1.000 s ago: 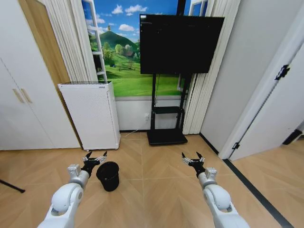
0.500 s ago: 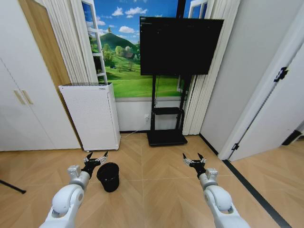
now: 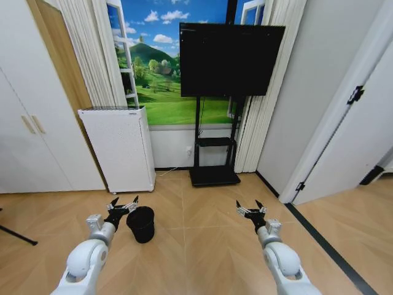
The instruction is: Pick up the trash bin and place the garbage on the floor into it.
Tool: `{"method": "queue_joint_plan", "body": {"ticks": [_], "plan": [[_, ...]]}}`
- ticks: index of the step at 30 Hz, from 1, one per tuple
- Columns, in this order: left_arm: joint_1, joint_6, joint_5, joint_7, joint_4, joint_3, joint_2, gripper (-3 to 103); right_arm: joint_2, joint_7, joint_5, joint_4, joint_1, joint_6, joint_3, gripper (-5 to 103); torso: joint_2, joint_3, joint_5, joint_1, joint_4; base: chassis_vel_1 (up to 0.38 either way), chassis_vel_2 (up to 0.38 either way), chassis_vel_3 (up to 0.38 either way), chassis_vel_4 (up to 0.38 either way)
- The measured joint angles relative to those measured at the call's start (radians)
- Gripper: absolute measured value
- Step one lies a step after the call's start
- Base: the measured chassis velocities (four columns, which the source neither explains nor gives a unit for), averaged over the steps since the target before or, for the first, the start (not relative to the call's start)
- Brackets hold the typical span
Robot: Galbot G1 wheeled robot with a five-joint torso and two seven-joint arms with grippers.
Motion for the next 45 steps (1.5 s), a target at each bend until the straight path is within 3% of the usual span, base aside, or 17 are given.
{"method": "queue_joint_plan", "body": {"ticks": [13,16,17,19,21,23,25,45], "plan": [[0.006,0.001,0.008,-0.001,-0.01,0.005,-0.007,100,-0.007,-0.002,0.012,-0.004,-0.005,0.013,0.01,100,-0.003,-0.001,0.0006,-0.001,-0.0003,0.289,-0.292,-0.307,0.295],[0.012,0.002,0.011,-0.004,-0.014,0.004,-0.007,100,-0.008,-0.008,0.019,-0.005,-0.005,0.018,0.011,100,-0.003,-0.002,-0.001,-0.002,0.0,0.365,-0.383,-0.368,0.355],[0.016,0.004,0.011,-0.009,-0.02,0.004,-0.005,100,-0.007,-0.011,0.024,-0.006,-0.005,0.024,0.01,100,-0.003,-0.002,0.0009,-0.002,-0.0002,0.379,-0.367,-0.377,0.382],[0.021,0.005,0.011,-0.018,-0.024,0.004,-0.005,100,-0.005,-0.012,0.031,-0.01,-0.005,0.035,0.008,100,-0.004,-0.002,0.001,-0.002,-0.0003,0.348,-0.367,-0.372,0.382],[0.029,0.004,0.01,-0.029,-0.028,0.004,-0.005,100,-0.001,-0.012,0.04,-0.011,-0.004,0.041,0.007,100,-0.003,-0.003,-0.0011,-0.002,0.0001,0.317,-0.284,-0.278,0.344],[0.042,-0.001,0.01,-0.035,-0.035,0.004,-0.005,100,0.004,-0.002,0.061,-0.011,-0.006,0.042,0.009,100,-0.004,-0.002,0.0009,-0.002,-0.0004,0.253,-0.218,-0.239,0.232],[0.047,-0.003,0.01,-0.036,-0.036,0.004,-0.006,100,0.004,0.0,0.063,-0.011,-0.009,0.042,0.012,100,-0.004,-0.003,0.0002,-0.003,0.0,0.229,-0.156,-0.168,0.191],[0.061,-0.033,0.019,-0.021,-0.043,0.005,-0.029,100,0.011,0.024,0.045,0.017,-0.039,0.055,0.036,100,-0.005,-0.003,0.0002,-0.002,-0.0002,-0.021,0.01,0.014,-0.01]]}}
